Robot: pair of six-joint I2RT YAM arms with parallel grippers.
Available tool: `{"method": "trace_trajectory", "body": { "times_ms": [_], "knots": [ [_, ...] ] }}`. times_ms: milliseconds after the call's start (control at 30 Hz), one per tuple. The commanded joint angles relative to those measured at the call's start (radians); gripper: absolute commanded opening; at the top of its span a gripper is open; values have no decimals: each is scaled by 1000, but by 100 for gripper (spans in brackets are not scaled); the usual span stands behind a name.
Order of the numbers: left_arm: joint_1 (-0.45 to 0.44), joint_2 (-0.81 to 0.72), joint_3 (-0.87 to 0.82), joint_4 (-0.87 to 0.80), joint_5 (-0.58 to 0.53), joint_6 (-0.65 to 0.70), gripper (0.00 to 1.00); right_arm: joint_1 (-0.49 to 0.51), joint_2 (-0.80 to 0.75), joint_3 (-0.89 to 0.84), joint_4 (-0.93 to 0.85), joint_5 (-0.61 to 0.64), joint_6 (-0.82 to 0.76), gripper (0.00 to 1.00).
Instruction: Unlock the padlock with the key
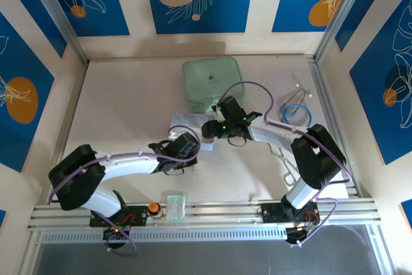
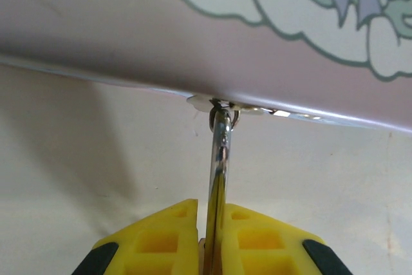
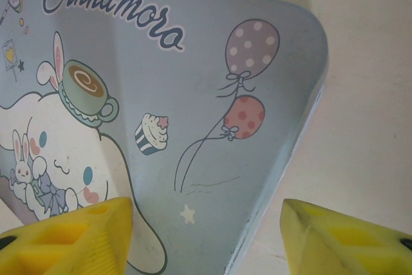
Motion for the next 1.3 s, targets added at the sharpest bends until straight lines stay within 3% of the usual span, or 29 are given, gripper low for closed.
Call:
{"method": "trace_trajectory", "body": {
  "times_ms": [0, 267, 833, 1267],
  "knots": [
    [19, 28, -2, -201, -59, 45, 9, -11, 40, -41, -78, 33, 2, 61],
    [13, 76, 74, -316, -145, 120, 12, -11, 46, -45, -71, 25, 5, 60],
    [-14, 150, 89, -273, -125, 104, 26, -13, 61, -49, -57, 10, 18, 60],
    [-79, 194, 165, -403, -239, 110, 27, -13, 72, -41, -55, 6, 16, 60]
  ]
}}
